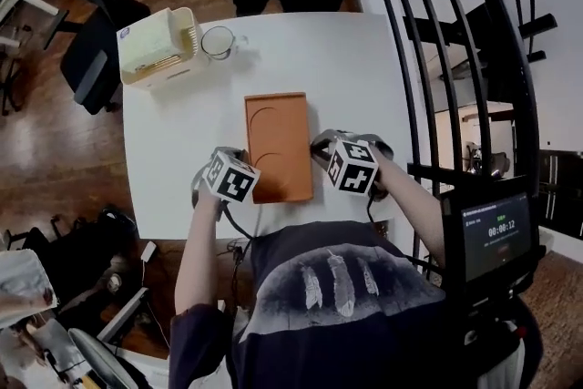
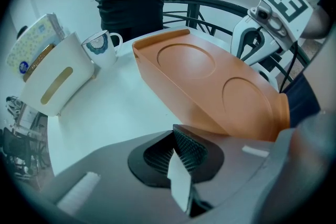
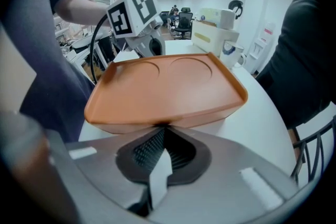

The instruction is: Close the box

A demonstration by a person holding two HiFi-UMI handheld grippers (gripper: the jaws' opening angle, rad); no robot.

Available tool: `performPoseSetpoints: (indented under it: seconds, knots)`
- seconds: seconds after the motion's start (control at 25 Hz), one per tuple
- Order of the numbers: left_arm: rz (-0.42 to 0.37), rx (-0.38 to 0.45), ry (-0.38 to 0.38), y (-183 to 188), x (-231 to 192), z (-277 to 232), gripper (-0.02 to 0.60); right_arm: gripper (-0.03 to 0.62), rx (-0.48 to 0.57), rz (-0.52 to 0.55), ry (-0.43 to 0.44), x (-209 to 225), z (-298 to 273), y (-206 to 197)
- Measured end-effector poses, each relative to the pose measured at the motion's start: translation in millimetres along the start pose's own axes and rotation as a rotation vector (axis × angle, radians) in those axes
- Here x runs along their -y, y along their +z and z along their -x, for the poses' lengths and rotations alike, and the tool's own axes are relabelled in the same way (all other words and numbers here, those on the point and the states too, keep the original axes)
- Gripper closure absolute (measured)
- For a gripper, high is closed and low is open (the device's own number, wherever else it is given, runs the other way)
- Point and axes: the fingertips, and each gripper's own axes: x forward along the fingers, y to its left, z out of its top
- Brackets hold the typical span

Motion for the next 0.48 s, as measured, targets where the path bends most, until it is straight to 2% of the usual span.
performPoseSetpoints:
  seconds: [0.28,0.36,0.48]
  knots:
    - [-0.024,-0.025,0.021,-5,-17,-1,0.568,0.591,-0.02,0.02,-0.004,9,-9,13]
    - [0.004,-0.025,0.03,-7,-19,-3,0.566,0.59,-0.029,0.007,-0.01,10,-9,10]
    - [0.079,-0.012,0.045,-11,-21,5,0.566,0.589,-0.056,-0.064,-0.062,25,11,-3]
